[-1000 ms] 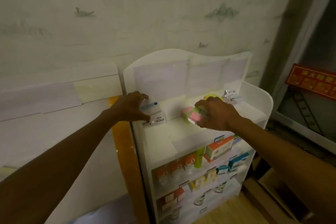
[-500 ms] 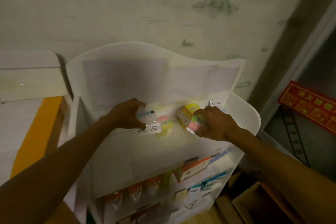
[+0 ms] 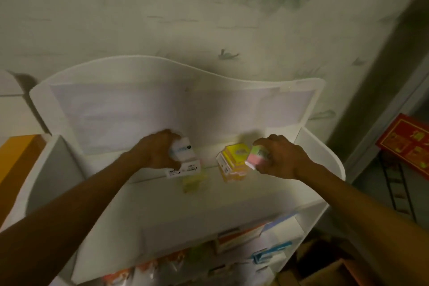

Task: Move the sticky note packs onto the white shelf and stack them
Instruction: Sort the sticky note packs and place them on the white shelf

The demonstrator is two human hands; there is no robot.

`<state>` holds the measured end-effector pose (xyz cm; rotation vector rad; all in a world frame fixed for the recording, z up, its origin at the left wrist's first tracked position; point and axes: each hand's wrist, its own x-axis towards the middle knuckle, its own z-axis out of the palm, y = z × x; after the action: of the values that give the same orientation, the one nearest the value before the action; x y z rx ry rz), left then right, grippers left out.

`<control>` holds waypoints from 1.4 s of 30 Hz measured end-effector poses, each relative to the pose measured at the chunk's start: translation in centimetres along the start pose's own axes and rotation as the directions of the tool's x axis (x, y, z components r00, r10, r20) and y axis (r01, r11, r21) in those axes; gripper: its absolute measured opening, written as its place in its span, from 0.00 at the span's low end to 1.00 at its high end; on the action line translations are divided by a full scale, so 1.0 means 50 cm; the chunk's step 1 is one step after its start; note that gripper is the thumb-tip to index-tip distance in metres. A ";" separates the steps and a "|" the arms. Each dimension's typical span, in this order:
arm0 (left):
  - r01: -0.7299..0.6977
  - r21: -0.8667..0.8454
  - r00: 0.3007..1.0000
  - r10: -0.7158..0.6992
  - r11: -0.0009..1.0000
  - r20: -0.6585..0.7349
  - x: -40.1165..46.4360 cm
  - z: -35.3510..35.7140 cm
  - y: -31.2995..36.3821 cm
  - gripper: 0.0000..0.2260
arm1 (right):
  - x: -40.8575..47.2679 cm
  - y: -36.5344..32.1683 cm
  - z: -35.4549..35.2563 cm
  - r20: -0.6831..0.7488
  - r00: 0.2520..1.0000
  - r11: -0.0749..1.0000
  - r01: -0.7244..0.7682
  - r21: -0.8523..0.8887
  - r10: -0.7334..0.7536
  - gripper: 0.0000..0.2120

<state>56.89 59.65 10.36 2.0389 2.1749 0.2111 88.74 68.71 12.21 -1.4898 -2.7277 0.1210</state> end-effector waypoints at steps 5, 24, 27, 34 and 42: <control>-0.006 0.001 1.000 0.006 1.000 -0.011 0.072 0.009 0.087 0.39 | 0.049 0.103 -0.029 -0.009 0.999 0.999 0.038 -0.002 -0.038 0.31; -0.020 -0.099 0.998 0.014 0.995 -0.062 0.371 0.206 0.530 0.39 | 0.178 0.454 -0.098 -0.073 0.982 0.983 0.177 0.051 -0.173 0.33; 0.004 -0.089 1.000 -0.004 0.996 0.000 0.399 0.251 0.572 0.38 | 0.181 0.479 -0.096 -0.068 0.982 0.983 0.178 0.048 -0.175 0.33; 0.048 -0.078 0.996 -0.042 0.996 0.079 0.440 0.321 0.599 0.33 | 0.181 0.518 -0.089 -0.040 0.983 0.984 0.178 0.025 -0.177 0.33; -0.022 -0.030 0.999 0.023 0.999 0.026 0.456 0.340 0.595 0.30 | 0.177 0.522 -0.083 -0.001 0.986 0.986 0.166 0.016 -0.166 0.33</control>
<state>88.02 84.31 -0.49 2.0396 2.1215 0.2159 106.14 90.43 14.09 -1.2509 -2.8289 0.1380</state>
